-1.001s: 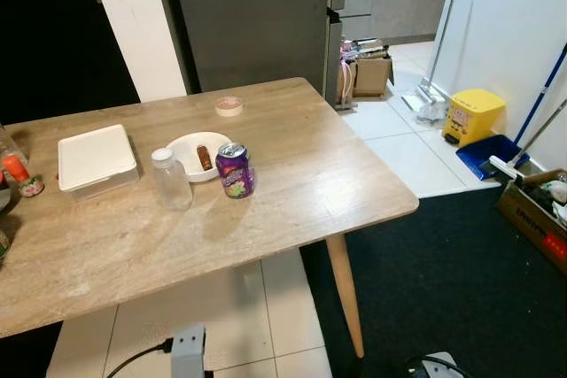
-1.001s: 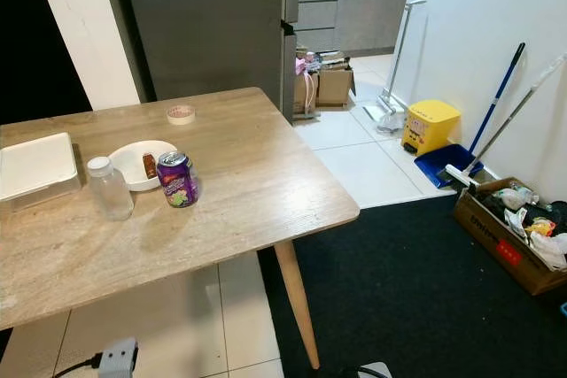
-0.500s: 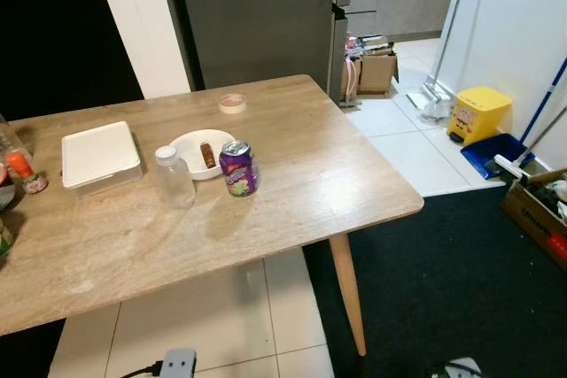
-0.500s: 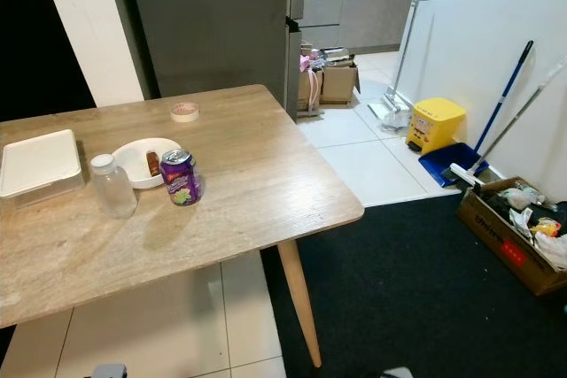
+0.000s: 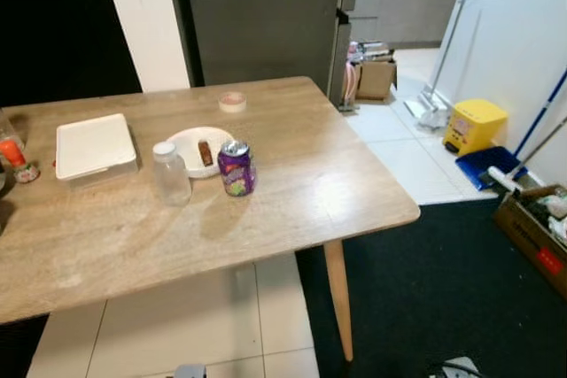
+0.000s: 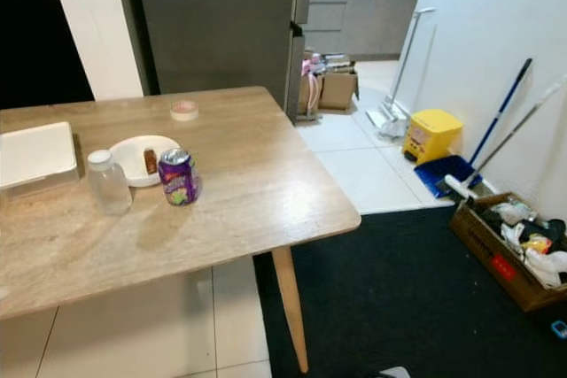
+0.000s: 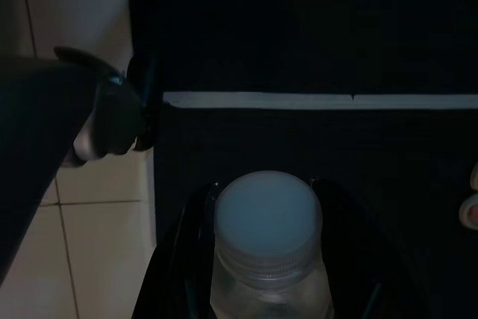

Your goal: Restocking fridge

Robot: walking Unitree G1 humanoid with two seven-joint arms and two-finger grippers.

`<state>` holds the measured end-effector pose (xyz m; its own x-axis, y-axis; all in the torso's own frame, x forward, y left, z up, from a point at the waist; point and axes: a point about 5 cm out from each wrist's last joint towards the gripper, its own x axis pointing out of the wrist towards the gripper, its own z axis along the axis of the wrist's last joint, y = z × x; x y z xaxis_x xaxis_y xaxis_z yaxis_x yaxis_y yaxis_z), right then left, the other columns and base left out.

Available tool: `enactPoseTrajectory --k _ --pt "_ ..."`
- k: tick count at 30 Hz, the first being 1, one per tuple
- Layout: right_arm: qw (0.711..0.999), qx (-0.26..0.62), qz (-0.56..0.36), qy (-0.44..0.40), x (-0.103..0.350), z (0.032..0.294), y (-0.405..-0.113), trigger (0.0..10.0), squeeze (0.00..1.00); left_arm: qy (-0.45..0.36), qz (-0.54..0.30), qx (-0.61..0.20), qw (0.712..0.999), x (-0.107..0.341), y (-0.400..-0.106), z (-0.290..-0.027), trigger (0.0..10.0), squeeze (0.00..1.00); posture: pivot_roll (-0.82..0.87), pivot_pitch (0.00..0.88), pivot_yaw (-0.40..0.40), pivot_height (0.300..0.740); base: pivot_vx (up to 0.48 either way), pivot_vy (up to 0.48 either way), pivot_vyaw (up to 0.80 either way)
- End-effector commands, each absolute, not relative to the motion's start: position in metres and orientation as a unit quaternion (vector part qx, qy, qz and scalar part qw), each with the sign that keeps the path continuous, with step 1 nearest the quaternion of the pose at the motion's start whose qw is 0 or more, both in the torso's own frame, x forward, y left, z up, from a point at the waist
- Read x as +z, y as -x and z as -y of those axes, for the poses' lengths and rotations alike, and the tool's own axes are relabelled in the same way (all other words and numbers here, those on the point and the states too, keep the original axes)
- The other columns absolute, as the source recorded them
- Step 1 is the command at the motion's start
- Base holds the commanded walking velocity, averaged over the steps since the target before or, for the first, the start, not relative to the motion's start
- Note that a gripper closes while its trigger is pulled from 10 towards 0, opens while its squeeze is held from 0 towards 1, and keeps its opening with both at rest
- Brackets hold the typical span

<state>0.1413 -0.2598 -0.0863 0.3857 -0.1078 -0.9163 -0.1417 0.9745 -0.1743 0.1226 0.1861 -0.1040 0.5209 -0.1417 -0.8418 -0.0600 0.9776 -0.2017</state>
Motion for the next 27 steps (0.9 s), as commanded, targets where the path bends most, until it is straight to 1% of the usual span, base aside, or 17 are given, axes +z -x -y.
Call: enactPoseTrajectory --k 1,4,6,9,13,14,17,18,19,22,27 --pt "0.824 0.000 -0.557 0.108 -0.086 0.264 -0.137 10.0 0.00 0.111 -0.490 -0.023 0.864 -0.105 -0.122 -0.181 10.0 0.00 -0.08 0.000 0.019 0.740 0.000 -0.439 0.00" --pt "0.821 -0.008 -0.561 0.105 -0.088 0.264 -0.133 10.0 0.00 0.092 -0.486 -0.031 0.869 -0.103 -0.129 -0.182 10.0 0.00 -0.06 0.000 0.027 0.740 0.000 -0.441 0.00" --pt "0.825 -0.021 -0.558 0.082 -0.090 0.257 -0.134 10.0 0.00 0.079 -0.483 -0.031 0.872 -0.100 -0.133 -0.194 10.0 0.00 -0.07 0.000 0.041 0.740 0.000 -0.448 0.00" --pt "0.829 -0.021 -0.555 0.067 -0.092 0.249 -0.136 10.0 0.00 0.063 -0.487 -0.028 0.871 -0.098 -0.134 -0.206 10.0 0.00 -0.06 0.000 0.036 0.740 0.000 -0.450 0.00" --pt "0.823 -0.003 -0.563 0.078 -0.094 0.245 -0.133 10.0 0.00 0.077 -0.478 0.006 0.875 -0.095 -0.137 -0.216 10.0 0.00 -0.05 0.000 0.018 0.740 0.000 -0.450 0.00" --pt "0.821 -0.001 -0.564 0.082 -0.093 0.247 -0.133 10.0 0.00 0.080 -0.477 0.009 0.875 -0.095 -0.137 -0.215 10.0 0.00 -0.05 0.000 0.001 0.740 0.000 -0.450 0.00" --pt "0.822 -0.001 -0.564 0.084 -0.092 0.249 -0.134 10.0 0.00 0.084 -0.477 0.009 0.875 -0.096 -0.137 -0.212 10.0 0.00 -0.05 0.000 -0.003 0.740 0.000 -0.450 0.00" --pt "0.823 -0.007 -0.561 0.087 -0.090 0.255 -0.136 10.0 0.00 0.095 -0.476 0.010 0.874 -0.097 -0.137 -0.205 10.0 0.00 -0.05 0.000 -0.003 0.740 0.000 -0.450 0.00" --pt "0.823 -0.007 -0.561 0.087 -0.090 0.255 -0.136 10.0 0.00 0.095 -0.476 0.010 0.874 -0.097 -0.137 -0.205 10.0 0.00 -0.05 0.000 -0.003 0.740 0.000 -0.450 0.00" --pt "0.827 -0.015 -0.554 0.093 -0.085 0.262 -0.143 10.0 0.00 0.108 -0.485 0.001 0.868 -0.102 -0.130 -0.189 10.0 0.00 -0.06 0.000 -0.005 0.740 0.000 -0.453 0.00" --pt "0.831 -0.018 -0.548 0.091 -0.084 0.261 -0.148 10.0 0.00 0.110 -0.493 -0.010 0.863 -0.105 -0.124 -0.182 10.0 0.00 -0.06 0.000 -0.005 0.740 0.000 -0.452 0.00"
